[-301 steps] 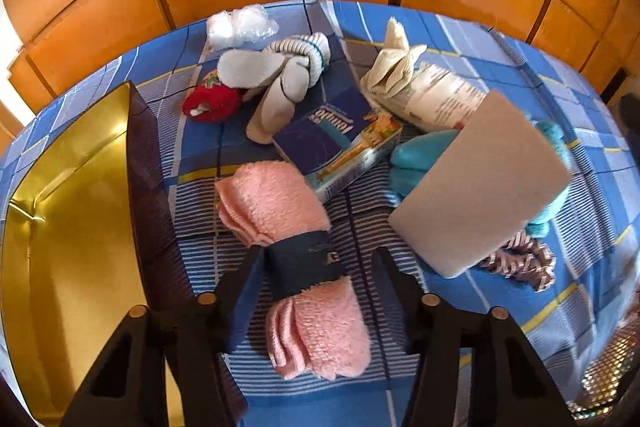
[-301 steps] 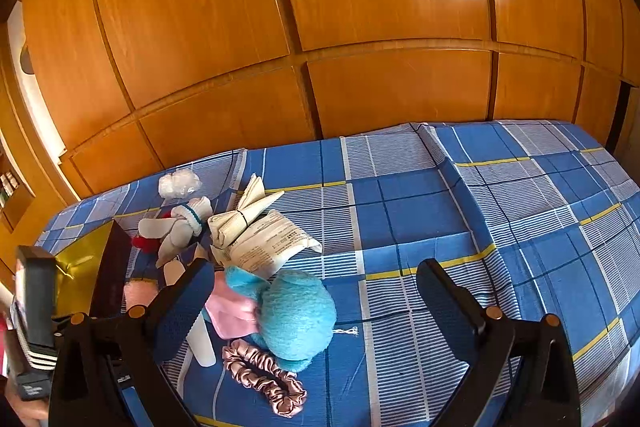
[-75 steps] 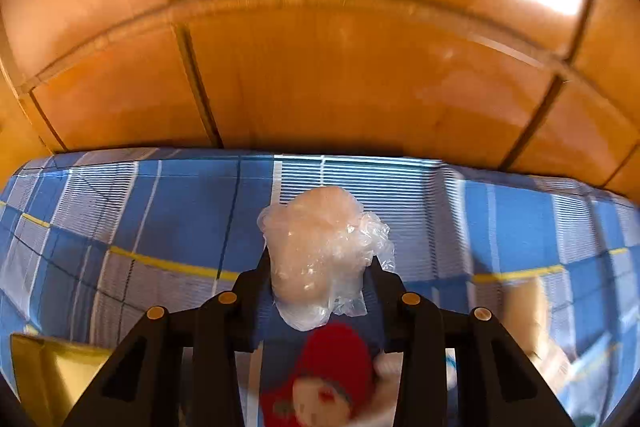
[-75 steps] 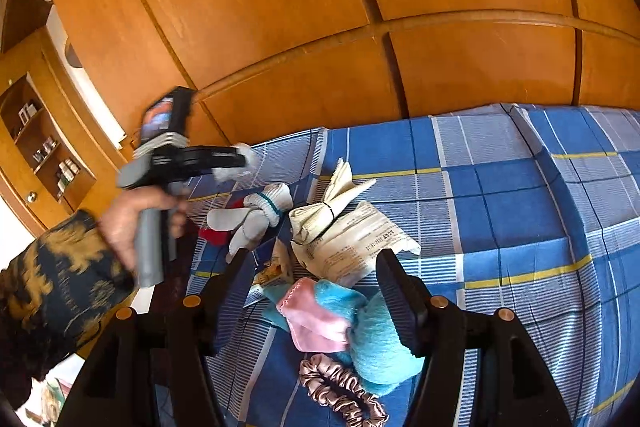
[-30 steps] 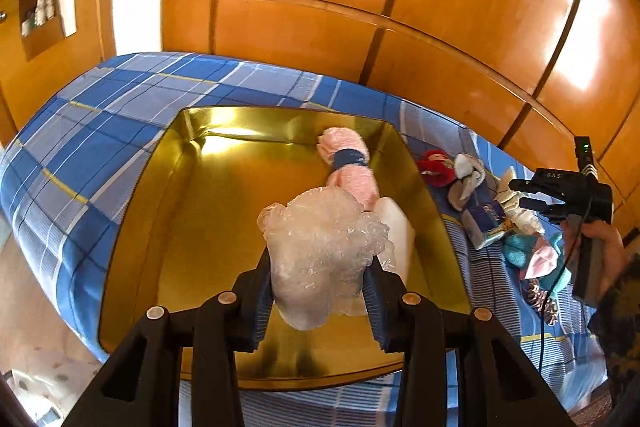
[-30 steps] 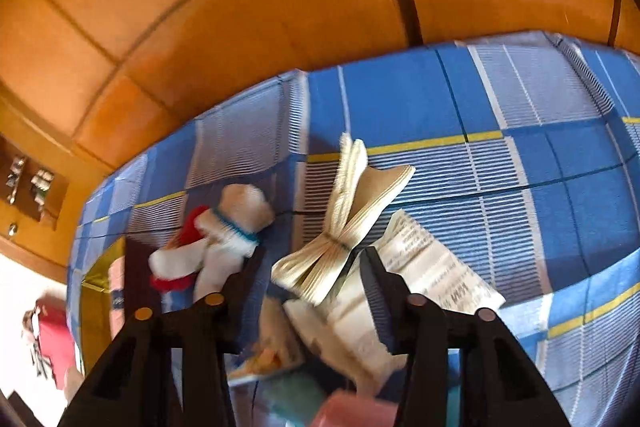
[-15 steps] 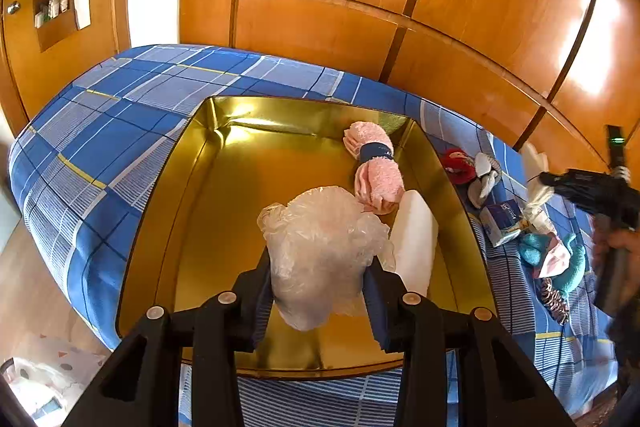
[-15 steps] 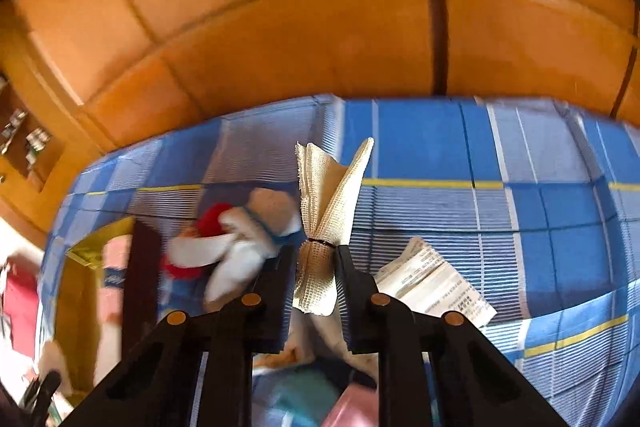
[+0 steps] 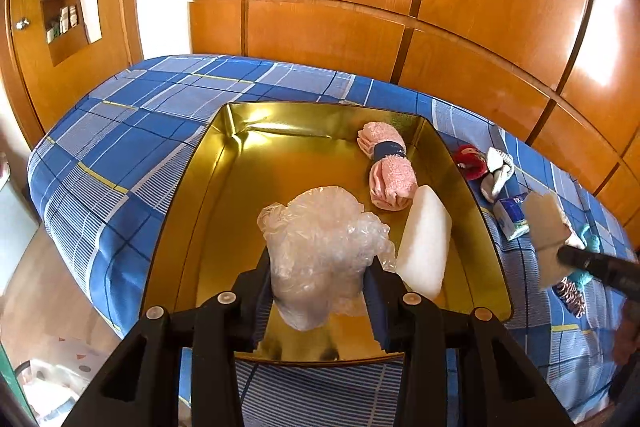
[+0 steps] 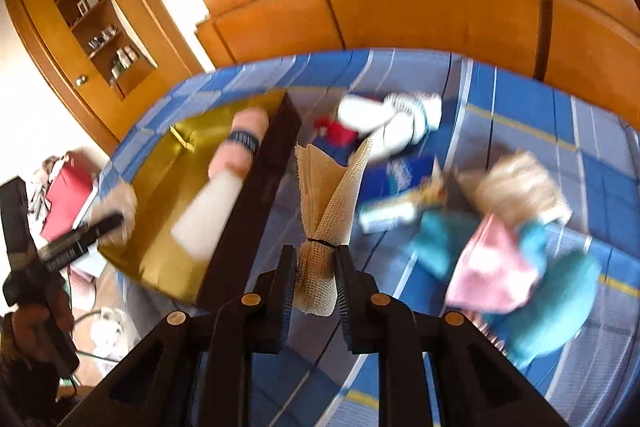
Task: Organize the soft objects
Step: 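Place the plastic bag in the tray with the left gripper while the right gripper grasps the beige cloth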
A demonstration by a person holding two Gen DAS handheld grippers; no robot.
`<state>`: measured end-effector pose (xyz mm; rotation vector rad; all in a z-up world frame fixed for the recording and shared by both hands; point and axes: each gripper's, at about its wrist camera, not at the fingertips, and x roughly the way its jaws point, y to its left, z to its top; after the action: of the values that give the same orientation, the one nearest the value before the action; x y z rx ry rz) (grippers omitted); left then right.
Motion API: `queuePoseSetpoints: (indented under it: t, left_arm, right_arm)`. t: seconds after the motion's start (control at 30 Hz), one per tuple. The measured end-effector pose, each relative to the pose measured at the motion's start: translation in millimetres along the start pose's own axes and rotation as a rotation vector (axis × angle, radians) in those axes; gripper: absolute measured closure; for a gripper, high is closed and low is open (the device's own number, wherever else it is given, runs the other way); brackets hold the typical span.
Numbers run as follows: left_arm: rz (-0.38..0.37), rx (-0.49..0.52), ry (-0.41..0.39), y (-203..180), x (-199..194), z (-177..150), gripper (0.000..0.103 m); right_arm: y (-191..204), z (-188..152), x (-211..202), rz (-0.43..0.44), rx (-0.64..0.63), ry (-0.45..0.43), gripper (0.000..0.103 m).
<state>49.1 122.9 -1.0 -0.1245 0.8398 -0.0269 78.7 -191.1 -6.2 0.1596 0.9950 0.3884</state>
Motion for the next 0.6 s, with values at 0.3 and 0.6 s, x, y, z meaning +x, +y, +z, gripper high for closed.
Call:
queuePoseSetpoints:
  t: [0.3, 0.6]
  left_arm:
    - [0.030, 0.034, 0.002, -5.6, -3.5, -3.8, 0.062]
    - [0.000, 0.010, 0.071, -4.8, 15.6, 7.6, 0.062]
  right_arm:
    - [-18.0, -26.4, 19.2, 0.010, 0.051, 0.030, 0.085]
    - [-21.7, -26.5, 22.1, 0.020, 0.055, 0.019, 0.085]
